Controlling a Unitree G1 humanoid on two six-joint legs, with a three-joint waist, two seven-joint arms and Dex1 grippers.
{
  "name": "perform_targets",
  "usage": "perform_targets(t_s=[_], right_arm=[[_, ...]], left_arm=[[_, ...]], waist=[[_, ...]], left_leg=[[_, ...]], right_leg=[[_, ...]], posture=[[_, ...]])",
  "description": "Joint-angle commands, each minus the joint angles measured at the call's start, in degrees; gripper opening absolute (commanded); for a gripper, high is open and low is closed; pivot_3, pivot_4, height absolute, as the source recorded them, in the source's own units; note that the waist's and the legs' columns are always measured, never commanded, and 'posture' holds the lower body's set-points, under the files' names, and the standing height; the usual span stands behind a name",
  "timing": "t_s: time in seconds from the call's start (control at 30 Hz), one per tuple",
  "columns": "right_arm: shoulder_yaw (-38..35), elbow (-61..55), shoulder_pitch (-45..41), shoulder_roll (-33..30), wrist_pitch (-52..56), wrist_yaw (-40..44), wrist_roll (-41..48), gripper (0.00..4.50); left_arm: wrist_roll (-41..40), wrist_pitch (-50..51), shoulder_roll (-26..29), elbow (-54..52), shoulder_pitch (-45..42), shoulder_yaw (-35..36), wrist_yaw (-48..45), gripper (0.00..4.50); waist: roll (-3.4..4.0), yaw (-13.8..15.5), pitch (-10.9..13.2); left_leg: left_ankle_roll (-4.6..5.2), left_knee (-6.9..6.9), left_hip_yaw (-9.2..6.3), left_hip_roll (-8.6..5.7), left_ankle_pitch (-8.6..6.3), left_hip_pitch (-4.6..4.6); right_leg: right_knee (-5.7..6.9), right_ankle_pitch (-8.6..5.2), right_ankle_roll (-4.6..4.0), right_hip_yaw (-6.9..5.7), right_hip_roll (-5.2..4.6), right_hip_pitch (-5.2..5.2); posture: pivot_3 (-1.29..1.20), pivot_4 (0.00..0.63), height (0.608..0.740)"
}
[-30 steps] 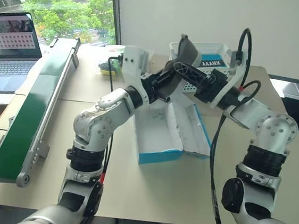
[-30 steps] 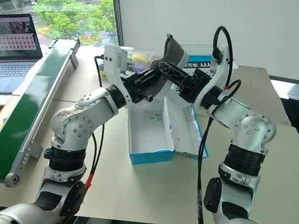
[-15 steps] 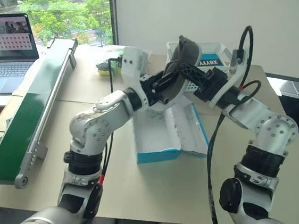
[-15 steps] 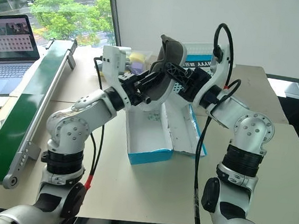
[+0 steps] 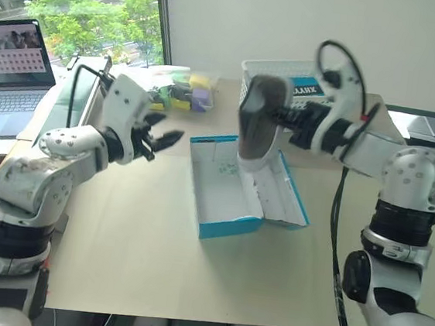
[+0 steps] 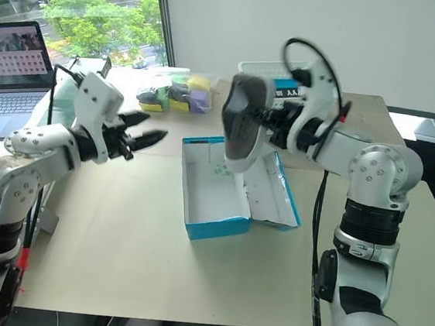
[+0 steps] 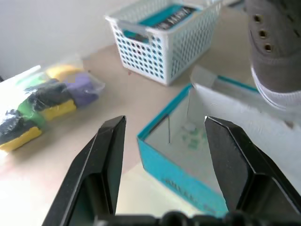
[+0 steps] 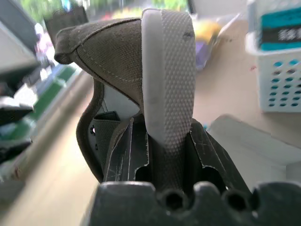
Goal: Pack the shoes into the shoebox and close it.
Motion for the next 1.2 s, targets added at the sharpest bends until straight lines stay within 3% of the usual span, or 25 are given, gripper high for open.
perform_targets(t_s=[0.03, 0.33, 0.73, 0.77, 0.93, 1.07, 1.2], right_arm=[[6.14, -0.93, -0.35, -2.04, 0.54, 3.37, -4.38, 0.41], [16.32, 7.72, -0.49, 0.32, -3.01, 6.5, -16.1, 0.41], [22.67, 19.25, -1.0, 2.98, -10.96, 13.25, -28.49, 0.41], [22.66, 19.49, -1.08, 3.2, -11.12, 13.64, -29.11, 1.37], [22.64, 17.69, -1.63, 4.17, -11.18, 14.56, -31.46, 2.84], [25.78, 8.43, -2.18, 2.33, -11.01, 17.24, -33.16, 4.33], [25.63, 2.05, -3.67, 0.6, -9.59, 18.75, -34.06, 4.47]], left_arm=[[-0.55, -2.03, 1.04, -3.96, 0.25, 0.36, -3.34, 2.85], [0.21, -1.96, 1.15, -5.44, 1.86, 1.94, -3.23, 2.85], [0.27, -1.31, -0.35, -7.2, 3.05, 2.49, -0.57, 2.85], [0.21, -1.21, -0.42, -7.37, 3.15, 2.53, -0.43, 2.85], [-0.17, -0.67, -0.69, -7.85, 3.33, 2.99, 0.02, 2.85], [-0.16, -0.7, -0.95, -7.63, 3.27, 2.81, 0.18, 2.85], [0.07, -0.89, -0.86, -7.11, 3.01, 2.72, 0.01, 2.85]], waist=[[-0.01, 0.23, 0.0], [-0.01, -0.21, 0.0], [-0.01, -0.11, 0.0], [-0.01, -0.11, 0.0], [-0.01, -0.11, 0.0], [-0.01, -0.11, 0.0], [-0.01, -0.25, 0.0]], left_leg=[[0.0, 0.01, 0.0, 0.0, 0.0, -0.02], [0.01, 0.03, 0.0, 0.0, 0.0, 0.0], [0.0, 0.06, 0.0, 0.0, 0.0, 0.09], [0.0, 0.06, 0.0, 0.0, 0.0, 0.09], [0.0, 0.06, 0.0, 0.0, 0.0, 0.09], [0.0, 0.06, -0.01, 0.0, 0.0, 0.04], [0.01, 0.05, -0.01, 0.01, 0.0, 0.05]], right_leg=[[0.0, 0.0, 0.0, 0.0, -0.01, 0.0], [-0.02, 0.0, 0.0, 0.01, 0.0, 0.0], [0.03, 0.0, 0.0, 0.01, 0.0, 0.09], [0.04, 0.0, 0.0, 0.01, 0.0, 0.09], [0.08, 0.0, 0.0, 0.01, -0.01, 0.06], [0.08, 0.0, 0.0, 0.01, -0.01, 0.01], [0.09, 0.0, 0.0, 0.01, 0.0, 0.0]], posture=[[0.0, 0.15, 0.74], [0.0, 0.15, 0.74], [0.0, 0.15, 0.74], [0.0, 0.15, 0.74], [0.0, 0.15, 0.74], [0.0, 0.15, 0.74], [0.0, 0.15, 0.74]])
